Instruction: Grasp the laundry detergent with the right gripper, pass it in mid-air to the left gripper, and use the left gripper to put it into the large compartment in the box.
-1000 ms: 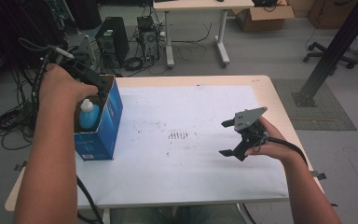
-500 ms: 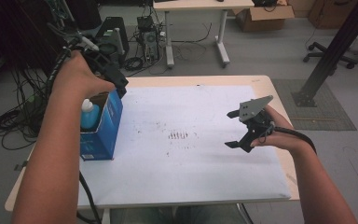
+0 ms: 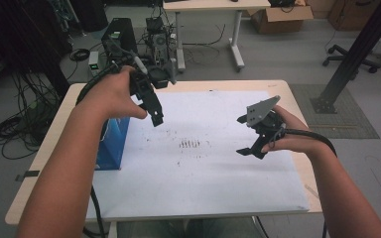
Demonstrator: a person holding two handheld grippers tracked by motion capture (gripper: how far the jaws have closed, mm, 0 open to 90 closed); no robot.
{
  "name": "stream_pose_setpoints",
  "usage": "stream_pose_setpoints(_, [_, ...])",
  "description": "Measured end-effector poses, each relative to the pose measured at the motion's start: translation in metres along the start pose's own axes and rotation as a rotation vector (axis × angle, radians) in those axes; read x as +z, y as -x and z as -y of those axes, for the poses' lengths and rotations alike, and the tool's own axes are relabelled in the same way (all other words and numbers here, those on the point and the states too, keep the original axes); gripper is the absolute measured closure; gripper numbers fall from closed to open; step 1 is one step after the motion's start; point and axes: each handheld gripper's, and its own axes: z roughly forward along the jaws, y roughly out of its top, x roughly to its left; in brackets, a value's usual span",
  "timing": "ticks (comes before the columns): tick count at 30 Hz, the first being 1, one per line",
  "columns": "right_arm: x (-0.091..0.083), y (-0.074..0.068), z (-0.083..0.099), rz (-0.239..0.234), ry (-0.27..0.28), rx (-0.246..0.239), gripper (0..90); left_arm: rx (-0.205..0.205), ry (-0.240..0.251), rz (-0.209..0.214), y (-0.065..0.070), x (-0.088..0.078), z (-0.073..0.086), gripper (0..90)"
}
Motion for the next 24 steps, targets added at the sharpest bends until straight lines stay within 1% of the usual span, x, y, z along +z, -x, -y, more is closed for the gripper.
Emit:
stream_pose_setpoints(1, [0.001, 0.000, 0.000, -0.002, -0.012, 0.000, 2.1, 0.028, -0.002, 0.016, 0.003, 0.004, -0.001, 0.2])
stream_pose_setpoints(4, [0.003, 0.001, -0.002, -0.010, -0.033, -0.005, 2.1, 0.109, -0.030, 0.036, 0.010, 0.014, -0.004, 0.4])
stream_pose_setpoints(6, [0.004, 0.002, -0.004, -0.015, -0.047, -0.007, 2.1, 0.141, -0.061, 0.030, 0.013, 0.021, -0.004, 1.0])
stream_pose_setpoints(8, [0.006, 0.002, -0.006, -0.018, -0.053, -0.014, 2.1, 0.162, -0.082, 0.039, 0.015, 0.028, -0.005, 1.1])
stream_pose_setpoints(9, [0.007, 0.002, -0.007, -0.020, -0.057, -0.017, 2.1, 0.171, -0.084, 0.038, 0.016, 0.031, -0.005, 1.1])
stream_pose_setpoints(11, [0.009, 0.002, -0.010, -0.024, -0.070, -0.020, 2.1, 0.178, -0.085, 0.046, 0.018, 0.035, -0.006, 1.0])
stream_pose_setpoints(12, [0.010, 0.002, -0.011, -0.027, -0.078, -0.023, 2.2, 0.194, -0.086, 0.048, 0.020, 0.036, -0.006, 0.9])
stream_pose_setpoints(13, [0.011, 0.002, -0.012, -0.028, -0.086, -0.024, 2.3, 0.201, -0.086, 0.054, 0.020, 0.038, -0.006, 0.9])
stream_pose_setpoints(14, [0.013, 0.003, -0.014, -0.030, -0.094, -0.032, 2.4, 0.205, -0.087, 0.055, 0.021, 0.040, -0.007, 0.7])
stream_pose_setpoints(16, [0.014, 0.003, -0.017, -0.032, -0.112, -0.036, 2.4, 0.227, -0.086, 0.055, 0.023, 0.043, -0.007, 0.3])
stream_pose_setpoints(19, [0.017, 0.003, -0.020, -0.039, -0.126, -0.042, 2.4, 0.246, -0.085, 0.059, 0.026, 0.048, -0.009, 0.2])
stream_pose_setpoints(21, [0.018, 0.004, -0.022, -0.043, -0.135, -0.042, 2.4, 0.265, -0.082, 0.060, 0.028, 0.051, -0.009, 0.2])
stream_pose_setpoints(24, [0.021, 0.005, -0.023, -0.045, -0.151, -0.040, 2.5, 0.279, -0.090, 0.065, 0.031, 0.057, -0.011, 0.2])
